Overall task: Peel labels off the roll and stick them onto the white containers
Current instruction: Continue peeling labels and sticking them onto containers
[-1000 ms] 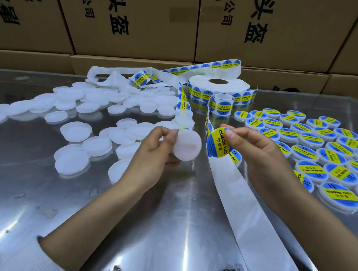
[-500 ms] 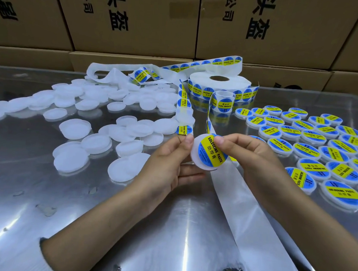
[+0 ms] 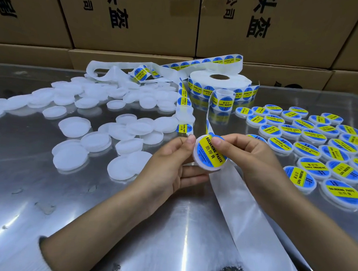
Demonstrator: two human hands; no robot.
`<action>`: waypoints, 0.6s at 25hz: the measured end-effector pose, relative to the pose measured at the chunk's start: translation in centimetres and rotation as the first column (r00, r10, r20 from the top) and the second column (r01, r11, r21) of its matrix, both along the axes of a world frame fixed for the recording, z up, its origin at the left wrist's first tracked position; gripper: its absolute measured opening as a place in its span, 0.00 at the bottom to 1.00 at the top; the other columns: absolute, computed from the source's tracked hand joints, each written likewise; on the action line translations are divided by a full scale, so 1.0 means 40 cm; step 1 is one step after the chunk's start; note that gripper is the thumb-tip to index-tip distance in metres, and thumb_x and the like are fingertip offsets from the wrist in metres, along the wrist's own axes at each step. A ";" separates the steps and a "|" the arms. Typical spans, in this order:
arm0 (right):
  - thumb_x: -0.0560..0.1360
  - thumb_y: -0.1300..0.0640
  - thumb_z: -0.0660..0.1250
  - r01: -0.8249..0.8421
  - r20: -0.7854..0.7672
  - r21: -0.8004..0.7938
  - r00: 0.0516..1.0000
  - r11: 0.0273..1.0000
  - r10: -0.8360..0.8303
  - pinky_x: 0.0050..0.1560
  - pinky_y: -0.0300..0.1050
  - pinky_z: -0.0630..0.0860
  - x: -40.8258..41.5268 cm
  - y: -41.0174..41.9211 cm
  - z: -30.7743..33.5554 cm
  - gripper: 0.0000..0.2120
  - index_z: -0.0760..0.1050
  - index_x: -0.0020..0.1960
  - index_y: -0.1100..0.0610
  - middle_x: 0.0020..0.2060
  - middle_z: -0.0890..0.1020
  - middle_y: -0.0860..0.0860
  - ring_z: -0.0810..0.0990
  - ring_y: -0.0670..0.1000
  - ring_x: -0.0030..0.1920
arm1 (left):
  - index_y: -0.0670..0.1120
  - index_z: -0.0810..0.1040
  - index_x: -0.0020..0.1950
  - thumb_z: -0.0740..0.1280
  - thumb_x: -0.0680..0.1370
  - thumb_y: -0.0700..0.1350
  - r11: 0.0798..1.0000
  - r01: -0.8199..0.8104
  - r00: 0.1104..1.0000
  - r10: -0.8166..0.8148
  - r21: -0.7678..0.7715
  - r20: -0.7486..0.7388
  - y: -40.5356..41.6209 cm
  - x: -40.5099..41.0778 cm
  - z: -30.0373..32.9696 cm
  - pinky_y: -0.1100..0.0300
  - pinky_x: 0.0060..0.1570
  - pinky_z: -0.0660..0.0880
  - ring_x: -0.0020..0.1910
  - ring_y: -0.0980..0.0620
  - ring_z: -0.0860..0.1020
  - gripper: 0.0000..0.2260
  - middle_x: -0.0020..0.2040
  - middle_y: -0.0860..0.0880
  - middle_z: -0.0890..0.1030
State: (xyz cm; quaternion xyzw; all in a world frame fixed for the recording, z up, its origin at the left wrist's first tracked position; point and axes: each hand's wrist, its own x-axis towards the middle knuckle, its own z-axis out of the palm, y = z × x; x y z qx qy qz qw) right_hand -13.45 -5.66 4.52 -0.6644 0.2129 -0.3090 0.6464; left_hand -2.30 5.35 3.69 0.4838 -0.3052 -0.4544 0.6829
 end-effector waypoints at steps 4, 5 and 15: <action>0.70 0.59 0.71 0.033 0.032 -0.026 0.999 0.999 -0.032 0.40 0.32 0.76 0.007 0.004 -0.005 0.06 0.81 0.43 0.63 0.36 0.84 0.53 0.80 0.45 0.36 | 0.46 0.77 0.55 0.60 0.76 0.52 1.000 0.014 0.999 -0.014 -0.001 -0.047 0.000 -0.001 0.000 0.61 0.38 0.80 0.42 0.48 0.84 0.14 0.46 0.47 0.85; 0.70 0.60 0.71 0.046 0.043 -0.042 0.998 0.998 -0.045 0.39 0.32 0.76 0.008 0.006 -0.007 0.05 0.80 0.42 0.63 0.36 0.84 0.53 0.80 0.44 0.36 | 0.46 0.77 0.56 0.59 0.77 0.51 1.000 0.019 0.997 -0.019 -0.001 -0.069 0.000 -0.002 0.000 0.61 0.37 0.80 0.43 0.48 0.84 0.14 0.47 0.47 0.85; 0.66 0.50 0.73 0.127 0.012 -0.419 0.991 0.899 -0.134 0.39 0.31 0.71 0.004 0.005 -0.003 0.27 0.69 0.62 0.38 0.43 0.76 0.47 0.72 0.43 0.34 | 0.47 0.78 0.57 0.61 0.73 0.52 0.998 0.024 0.995 -0.029 -0.051 -0.099 0.006 -0.002 0.008 0.63 0.37 0.79 0.45 0.50 0.84 0.17 0.49 0.46 0.85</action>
